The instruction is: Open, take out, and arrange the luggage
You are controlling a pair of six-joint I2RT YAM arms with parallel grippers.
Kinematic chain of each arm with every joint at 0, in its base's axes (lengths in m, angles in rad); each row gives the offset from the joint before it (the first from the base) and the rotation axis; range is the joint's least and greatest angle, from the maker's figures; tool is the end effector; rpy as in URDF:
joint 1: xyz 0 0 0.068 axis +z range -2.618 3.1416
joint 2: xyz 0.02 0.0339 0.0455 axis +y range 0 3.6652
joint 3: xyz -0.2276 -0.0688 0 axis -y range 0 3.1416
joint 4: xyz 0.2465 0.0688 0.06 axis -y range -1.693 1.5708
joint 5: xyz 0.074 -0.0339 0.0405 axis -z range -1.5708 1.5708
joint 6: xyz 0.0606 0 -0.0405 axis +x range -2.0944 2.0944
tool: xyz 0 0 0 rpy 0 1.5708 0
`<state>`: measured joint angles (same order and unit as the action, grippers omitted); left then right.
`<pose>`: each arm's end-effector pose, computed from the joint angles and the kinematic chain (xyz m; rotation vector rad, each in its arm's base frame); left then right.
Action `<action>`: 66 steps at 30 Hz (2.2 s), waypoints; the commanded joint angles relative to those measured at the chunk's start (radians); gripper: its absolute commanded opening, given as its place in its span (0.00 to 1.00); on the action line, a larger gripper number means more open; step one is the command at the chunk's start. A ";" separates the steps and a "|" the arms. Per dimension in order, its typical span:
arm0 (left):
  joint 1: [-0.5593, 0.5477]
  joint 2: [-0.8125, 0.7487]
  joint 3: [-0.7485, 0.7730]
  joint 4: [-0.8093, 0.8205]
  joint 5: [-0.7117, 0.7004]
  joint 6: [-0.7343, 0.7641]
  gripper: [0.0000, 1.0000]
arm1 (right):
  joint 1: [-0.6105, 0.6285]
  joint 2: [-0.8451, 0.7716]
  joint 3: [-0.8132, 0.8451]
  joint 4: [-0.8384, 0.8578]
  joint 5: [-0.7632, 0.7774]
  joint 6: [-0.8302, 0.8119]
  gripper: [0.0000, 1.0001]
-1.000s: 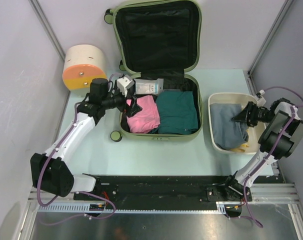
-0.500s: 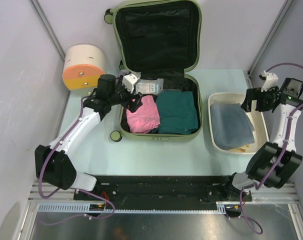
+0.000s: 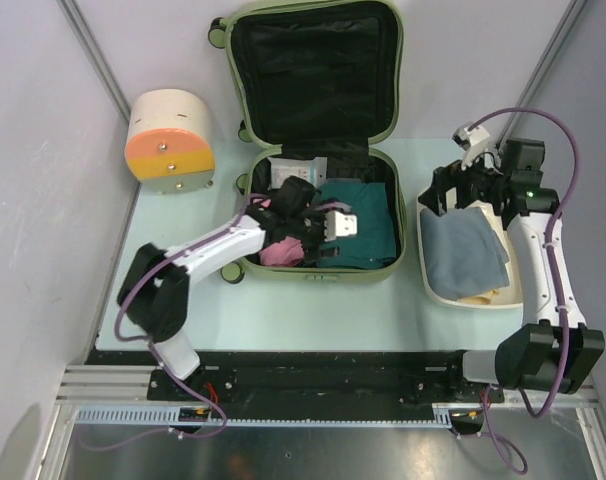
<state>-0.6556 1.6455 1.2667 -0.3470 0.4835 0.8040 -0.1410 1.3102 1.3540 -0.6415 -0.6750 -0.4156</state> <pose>0.2870 -0.2562 0.2203 1.6684 1.4949 -0.4733 0.3076 -0.0054 0.3359 -0.6457 1.9430 0.3867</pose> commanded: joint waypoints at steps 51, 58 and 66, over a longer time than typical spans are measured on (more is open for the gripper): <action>0.140 0.376 0.404 0.009 0.381 -0.378 0.00 | 0.435 0.253 -0.190 0.288 -0.040 -0.384 0.98; 0.168 0.350 0.388 0.014 0.394 -0.377 0.06 | 0.440 0.327 -0.190 0.414 0.061 -0.324 0.56; 0.198 0.163 0.222 0.016 0.351 -0.220 0.98 | 0.393 0.385 -0.181 0.600 0.130 -0.045 0.00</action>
<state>-0.4759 1.9926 1.5860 -0.3481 0.8341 0.4648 0.2890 1.6646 1.1576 -0.2237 -0.5953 -0.6479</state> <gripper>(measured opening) 0.845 0.081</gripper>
